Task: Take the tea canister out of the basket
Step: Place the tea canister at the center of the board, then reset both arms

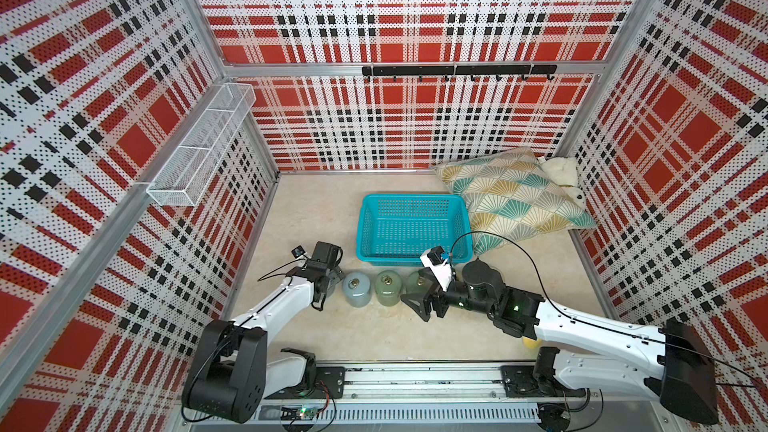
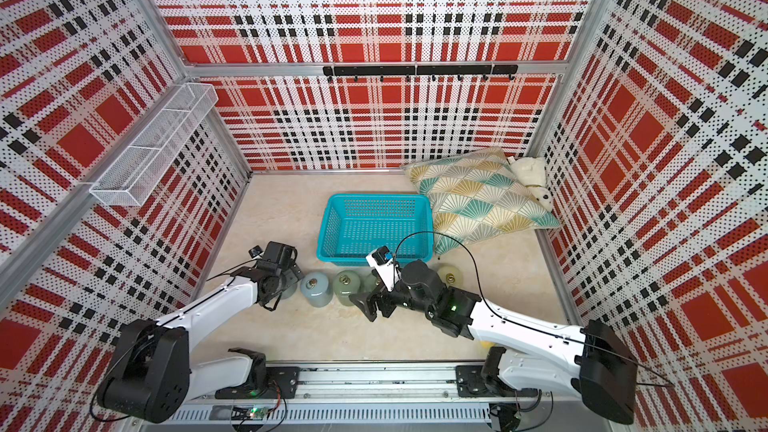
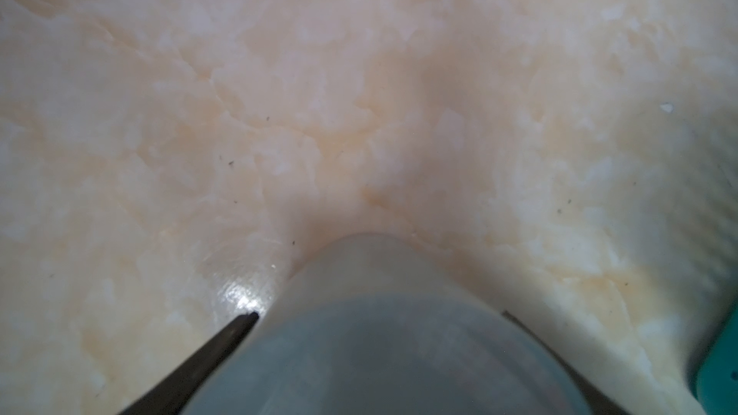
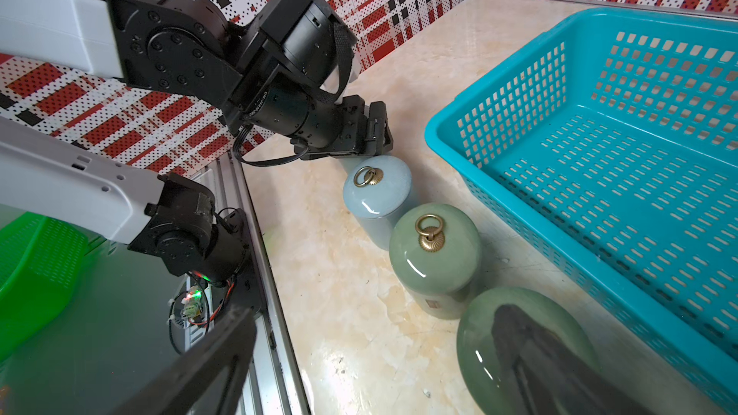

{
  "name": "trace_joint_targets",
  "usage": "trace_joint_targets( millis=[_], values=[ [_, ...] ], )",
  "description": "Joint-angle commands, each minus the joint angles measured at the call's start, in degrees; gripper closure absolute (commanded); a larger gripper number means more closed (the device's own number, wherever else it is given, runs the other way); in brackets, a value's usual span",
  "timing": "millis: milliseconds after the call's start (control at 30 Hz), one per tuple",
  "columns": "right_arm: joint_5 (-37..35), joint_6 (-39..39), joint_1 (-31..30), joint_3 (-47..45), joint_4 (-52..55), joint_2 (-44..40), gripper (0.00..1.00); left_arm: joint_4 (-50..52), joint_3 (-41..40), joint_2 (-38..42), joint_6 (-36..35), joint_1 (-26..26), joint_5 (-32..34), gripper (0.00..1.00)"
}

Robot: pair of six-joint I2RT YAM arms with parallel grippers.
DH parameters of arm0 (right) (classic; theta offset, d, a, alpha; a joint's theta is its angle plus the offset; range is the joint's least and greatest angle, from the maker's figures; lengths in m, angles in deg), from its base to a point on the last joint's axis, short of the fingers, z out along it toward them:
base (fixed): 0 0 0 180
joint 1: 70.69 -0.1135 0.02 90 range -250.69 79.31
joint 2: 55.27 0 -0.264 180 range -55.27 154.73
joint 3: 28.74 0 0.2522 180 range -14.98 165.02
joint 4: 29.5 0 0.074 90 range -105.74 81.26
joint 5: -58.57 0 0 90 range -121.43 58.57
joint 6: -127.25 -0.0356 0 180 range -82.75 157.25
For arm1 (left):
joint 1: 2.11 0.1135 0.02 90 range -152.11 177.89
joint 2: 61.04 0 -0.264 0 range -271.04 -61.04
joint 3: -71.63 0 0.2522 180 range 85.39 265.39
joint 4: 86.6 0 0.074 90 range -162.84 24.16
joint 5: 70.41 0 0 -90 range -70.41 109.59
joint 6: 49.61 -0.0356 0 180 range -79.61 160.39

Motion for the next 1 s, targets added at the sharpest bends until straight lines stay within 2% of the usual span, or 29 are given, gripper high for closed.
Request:
trace_joint_targets(
  millis=[0,400,567,667,867,967],
  values=[
    [-4.42,0.26,-0.52,1.41,1.51,-1.46,0.00,0.45,2.27,2.04,-1.09,0.88,-1.78,0.02],
    [-23.26,-0.31,1.03,-1.75,2.57,-7.63,0.00,3.64,11.13,8.86,-5.25,2.55,-2.84,0.01],
    [-21.55,-1.48,5.54,-3.42,1.97,-9.52,0.00,3.81,10.87,11.49,-6.17,2.79,-3.94,0.01],
    [-23.85,-2.11,7.08,-3.63,2.62,-10.05,0.00,3.75,12.15,11.44,-7.41,4.17,-4.36,0.01],
    [-35.93,-3.72,10.32,-4.12,5.33,-10.48,0.00,-0.78,15.92,9.38,-9.58,4.65,-3.96,0.01],
    [-40.73,-5.73,15.28,-4.65,6.92,-10.20,0.00,-7.91,15.05,9.10,-10.46,4.80,-1.18,0.01]
  ],
)
